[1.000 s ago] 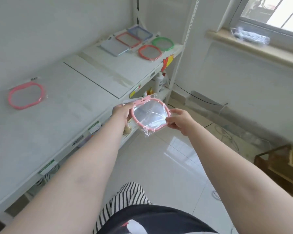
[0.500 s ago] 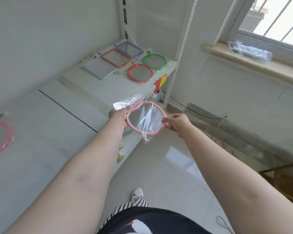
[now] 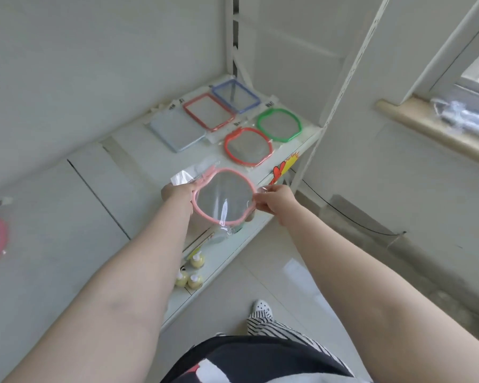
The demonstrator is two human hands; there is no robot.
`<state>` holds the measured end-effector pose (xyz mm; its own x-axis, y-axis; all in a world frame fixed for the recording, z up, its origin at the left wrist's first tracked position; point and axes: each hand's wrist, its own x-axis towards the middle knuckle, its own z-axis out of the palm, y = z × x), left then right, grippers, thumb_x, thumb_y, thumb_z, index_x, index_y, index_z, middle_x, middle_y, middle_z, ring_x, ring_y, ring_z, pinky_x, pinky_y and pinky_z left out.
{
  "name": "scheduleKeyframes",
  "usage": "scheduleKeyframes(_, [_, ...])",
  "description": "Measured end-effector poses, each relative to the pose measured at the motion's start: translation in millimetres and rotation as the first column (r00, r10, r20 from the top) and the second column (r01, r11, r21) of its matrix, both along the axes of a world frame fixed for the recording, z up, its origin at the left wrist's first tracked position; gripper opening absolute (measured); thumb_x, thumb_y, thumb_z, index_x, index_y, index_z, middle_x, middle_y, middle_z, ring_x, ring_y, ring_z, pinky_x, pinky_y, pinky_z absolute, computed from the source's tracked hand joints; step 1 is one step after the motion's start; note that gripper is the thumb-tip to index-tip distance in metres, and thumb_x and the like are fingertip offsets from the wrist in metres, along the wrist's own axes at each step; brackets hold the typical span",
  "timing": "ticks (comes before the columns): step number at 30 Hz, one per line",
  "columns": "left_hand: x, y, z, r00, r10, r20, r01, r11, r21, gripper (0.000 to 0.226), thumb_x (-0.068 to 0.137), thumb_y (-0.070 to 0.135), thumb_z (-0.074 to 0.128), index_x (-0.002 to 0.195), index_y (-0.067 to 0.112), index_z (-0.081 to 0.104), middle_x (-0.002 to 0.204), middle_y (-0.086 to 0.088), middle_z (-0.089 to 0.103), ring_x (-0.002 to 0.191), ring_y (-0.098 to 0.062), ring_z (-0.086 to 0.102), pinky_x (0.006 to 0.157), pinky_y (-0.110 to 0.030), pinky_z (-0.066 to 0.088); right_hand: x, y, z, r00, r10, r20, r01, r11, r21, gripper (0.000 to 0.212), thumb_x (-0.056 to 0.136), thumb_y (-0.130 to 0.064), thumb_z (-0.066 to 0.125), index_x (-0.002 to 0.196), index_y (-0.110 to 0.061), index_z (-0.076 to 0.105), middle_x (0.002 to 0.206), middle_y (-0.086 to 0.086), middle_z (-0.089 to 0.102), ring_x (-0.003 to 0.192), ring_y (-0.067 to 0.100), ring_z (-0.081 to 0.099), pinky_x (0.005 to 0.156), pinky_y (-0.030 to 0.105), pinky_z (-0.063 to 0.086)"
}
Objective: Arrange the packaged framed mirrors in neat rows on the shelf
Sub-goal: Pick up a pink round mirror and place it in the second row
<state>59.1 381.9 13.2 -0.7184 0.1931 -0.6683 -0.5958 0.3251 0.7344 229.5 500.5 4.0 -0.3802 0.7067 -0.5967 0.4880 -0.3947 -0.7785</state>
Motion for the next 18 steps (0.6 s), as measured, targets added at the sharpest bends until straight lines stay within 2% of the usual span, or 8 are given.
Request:
scheduleKeyframes(3, [-19.2,11.6,0.5,0.996,0.088,-0.011,-0.088,0.996,-0.031,0.083,0.061,0.024,0.089,0.132,0.002,0.051,0.124,-0.015,0.064,0.11,-0.029,0.065,0.088,-0.038,0.052,-22.9,22.4,1.7,0.998,0.068,-0.012,-0.069,0.997,-0.044,0.039,0.076,-0.003,0.069,0.113,-0.008,0.059,0.072,0.012,0.064,0.075,0.025,0.06,0.091,0.054,0.053])
scheduleKeyframes(6, [-31.3,30.4,-5.1,0.992,0.098,-0.081,-0.099,0.995,-0.011,0.068,0.074,0.02,0.079,0.133,0.001,0.05,0.132,-0.017,0.059,0.117,-0.032,0.06,0.095,-0.039,0.05,-39.9,42.3,-4.7,0.992,0.123,0.01,-0.123,0.991,-0.055,0.032,0.076,-0.003,0.071,0.107,-0.008,0.063,0.064,0.008,0.067,0.075,0.027,0.068,0.088,0.058,0.053])
scheduleKeyframes(9, [-46.7,42.0,-10.0,0.987,0.128,-0.095,-0.13,0.991,-0.014,0.074,0.062,0.017,0.087,0.128,0.001,0.056,0.114,-0.015,0.067,0.097,-0.028,0.068,0.086,-0.034,0.054,-53.6,54.1,-11.4,0.993,0.116,0.018,-0.115,0.992,-0.051,0.025,0.078,-0.003,0.07,0.102,-0.008,0.064,0.064,0.007,0.068,0.072,0.027,0.071,0.086,0.055,0.056])
scheduleKeyframes(11, [-54.4,50.1,-13.2,0.987,0.129,-0.099,-0.131,0.991,-0.015,0.059,0.064,0.008,0.083,0.119,0.0,0.062,0.096,-0.013,0.069,0.08,-0.022,0.064,0.071,-0.028,0.051,-61.9,61.1,-14.3,0.994,0.105,0.011,-0.105,0.994,-0.04,0.02,0.079,0.0,0.068,0.097,-0.006,0.063,0.072,0.011,0.067,0.069,0.027,0.067,0.085,0.051,0.057])
scheduleKeyframes(13, [-60.9,58.0,-16.8,0.988,0.116,-0.099,-0.12,0.992,-0.035,0.05,0.069,-0.001,0.077,0.117,-0.001,0.062,0.091,-0.011,0.065,0.077,-0.019,0.06,0.064,-0.027,0.048,-70.7,68.8,-18.5,0.996,0.091,0.008,-0.091,0.996,-0.019,0.018,0.08,0.003,0.066,0.095,-0.006,0.061,0.078,0.014,0.065,0.065,0.027,0.066,0.084,0.046,0.059])
scheduleKeyframes(16, [-71.7,66.3,-25.9,0.989,0.12,-0.083,-0.125,0.991,-0.053,0.05,0.072,-0.004,0.074,0.119,0.0,0.057,0.099,-0.012,0.068,0.08,-0.02,0.061,0.072,-0.031,0.051,-82.7,78.3,-23.6,0.995,0.094,0.045,-0.095,0.995,0.012,0.02,0.083,0.0,0.067,0.1,-0.006,0.059,0.075,0.011,0.064,0.055,0.022,0.065,0.081,0.043,0.06])
scheduleKeyframes(18, [-79.7,68.6,-32.3,0.988,0.125,-0.085,-0.132,0.988,-0.079,0.05,0.072,-0.005,0.074,0.119,-0.001,0.058,0.108,-0.015,0.07,0.081,-0.022,0.062,0.078,-0.033,0.052,-88.8,82.0,-26.0,0.992,0.104,0.078,-0.107,0.994,0.029,0.018,0.082,-0.001,0.067,0.094,-0.008,0.056,0.073,0.01,0.064,0.054,0.024,0.065,0.079,0.043,0.06])
